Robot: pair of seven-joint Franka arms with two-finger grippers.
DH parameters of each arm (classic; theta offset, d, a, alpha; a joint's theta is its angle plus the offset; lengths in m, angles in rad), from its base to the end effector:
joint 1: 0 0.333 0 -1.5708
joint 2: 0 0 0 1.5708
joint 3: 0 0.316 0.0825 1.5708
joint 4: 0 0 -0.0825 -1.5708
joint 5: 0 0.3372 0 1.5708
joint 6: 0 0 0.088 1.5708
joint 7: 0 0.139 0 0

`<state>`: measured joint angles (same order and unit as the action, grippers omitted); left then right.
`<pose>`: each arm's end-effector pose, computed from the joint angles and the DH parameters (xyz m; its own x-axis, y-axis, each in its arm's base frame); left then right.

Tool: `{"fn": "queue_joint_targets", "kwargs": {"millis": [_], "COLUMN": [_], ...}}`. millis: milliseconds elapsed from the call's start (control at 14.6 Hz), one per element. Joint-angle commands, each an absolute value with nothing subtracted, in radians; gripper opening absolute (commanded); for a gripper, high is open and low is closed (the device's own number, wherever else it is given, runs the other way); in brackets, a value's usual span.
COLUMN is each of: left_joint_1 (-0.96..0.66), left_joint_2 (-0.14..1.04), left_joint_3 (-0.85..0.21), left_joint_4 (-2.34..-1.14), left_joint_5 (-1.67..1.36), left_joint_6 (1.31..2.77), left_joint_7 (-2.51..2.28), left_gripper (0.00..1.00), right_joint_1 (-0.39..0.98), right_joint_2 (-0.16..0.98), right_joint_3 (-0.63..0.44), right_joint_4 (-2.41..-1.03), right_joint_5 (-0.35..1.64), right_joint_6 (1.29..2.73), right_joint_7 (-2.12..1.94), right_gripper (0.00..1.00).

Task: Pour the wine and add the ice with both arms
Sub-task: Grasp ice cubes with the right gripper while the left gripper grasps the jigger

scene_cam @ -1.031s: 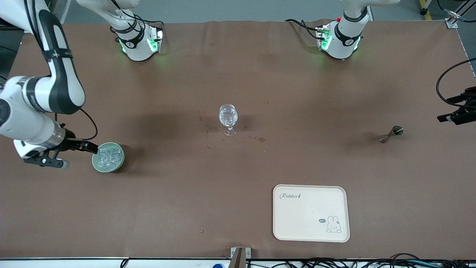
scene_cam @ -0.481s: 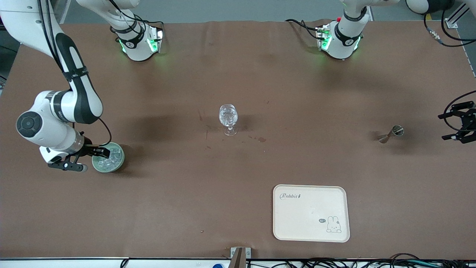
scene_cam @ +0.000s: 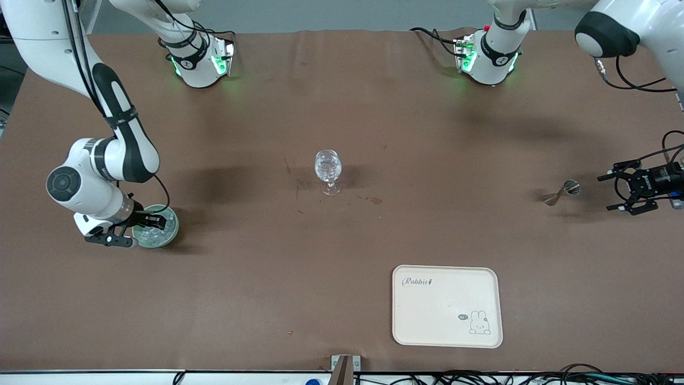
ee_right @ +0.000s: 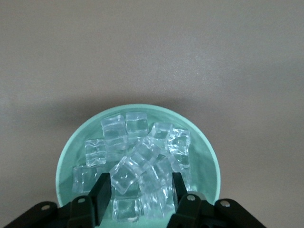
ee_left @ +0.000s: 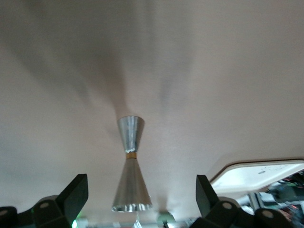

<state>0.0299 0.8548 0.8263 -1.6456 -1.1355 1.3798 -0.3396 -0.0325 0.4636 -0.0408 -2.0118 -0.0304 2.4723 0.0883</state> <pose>0.5020 0.2740 0.2102 0.0531 0.6452 -0.7621 0.9971 0.0069 0.0753 0.5744 -0.0422 0.2256 0.9911 -0.1331 -0.0001 -0.1330 -0.9904 0.0372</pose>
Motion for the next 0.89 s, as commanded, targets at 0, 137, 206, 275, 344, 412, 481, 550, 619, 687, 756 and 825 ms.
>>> {"fn": "queue_joint_targets", "kwargs": {"millis": [0, 137, 206, 275, 344, 412, 481, 550, 619, 687, 756, 825], "left_joint_1": [0.04, 0.038, 0.037, 0.037, 0.037, 0.037, 0.037, 0.038, 0.037, 0.037, 0.037, 0.037], "left_joint_2": [0.902, 0.903, 0.904, 0.904, 0.904, 0.904, 0.907, 0.914, 0.922, 0.922, 0.922, 0.922], "left_joint_3": [0.839, 0.813, 0.793, 0.776, 0.766, 0.761, 0.75, 0.741, 0.739, 0.738, 0.736, 0.736], "left_joint_4": [-1.661, -1.699, -1.729, -1.739, -1.746, -1.755, -1.766, -1.776, -1.785, -1.787, -1.792, -1.798], "left_joint_5": [-1.193, -1.235, -1.25, -1.255, -1.267, -1.281, -1.295, -1.314, -1.328, -1.33, -1.331, -1.331], "left_joint_6": [1.302, 1.302, 1.302, 1.302, 1.302, 1.302, 1.302, 1.304, 1.304, 1.304, 1.302, 1.304], "left_joint_7": [-0.342, -0.345, -0.341, -0.341, -0.339, -0.339, -0.336, -0.327, -0.321, -0.318, -0.29, -0.261], "left_gripper": [1.0, 0.99, 0.98, 0.96, 0.96, 0.96, 0.95, 0.93, 0.91, 0.88, 0.88, 0.85], "right_joint_1": [-0.035, -0.035, -0.035, -0.035, -0.035, -0.035, -0.035, -0.035, -0.035, -0.035, -0.035, -0.035], "right_joint_2": [0.479, 0.48, 0.48, 0.482, 0.485, 0.486, 0.486, 0.486, 0.486, 0.486, 0.486, 0.486], "right_joint_3": [-0.034, -0.034, -0.034, -0.034, -0.034, -0.034, -0.034, -0.034, -0.032, -0.032, -0.032, -0.032], "right_joint_4": [-2.029, -2.029, -2.031, -2.029, -2.029, -2.029, -2.028, -2.026, -2.023, -2.022, -2.019, -2.017], "right_joint_5": [-0.017, -0.015, -0.017, -0.017, -0.015, -0.017, -0.017, -0.017, -0.017, -0.017, -0.017, -0.017], "right_joint_6": [2.505, 2.505, 2.503, 2.503, 2.503, 2.503, 2.499, 2.494, 2.493, 2.491, 2.49, 2.49], "right_joint_7": [0.075, 0.075, 0.075, 0.075, 0.075, 0.077, 0.077, 0.08, 0.083, 0.086, 0.086, 0.087], "right_gripper": [0.59, 0.59, 0.58, 0.55, 0.47, 0.45, 0.43, 0.38, 0.33, 0.31, 0.29, 0.28]}}
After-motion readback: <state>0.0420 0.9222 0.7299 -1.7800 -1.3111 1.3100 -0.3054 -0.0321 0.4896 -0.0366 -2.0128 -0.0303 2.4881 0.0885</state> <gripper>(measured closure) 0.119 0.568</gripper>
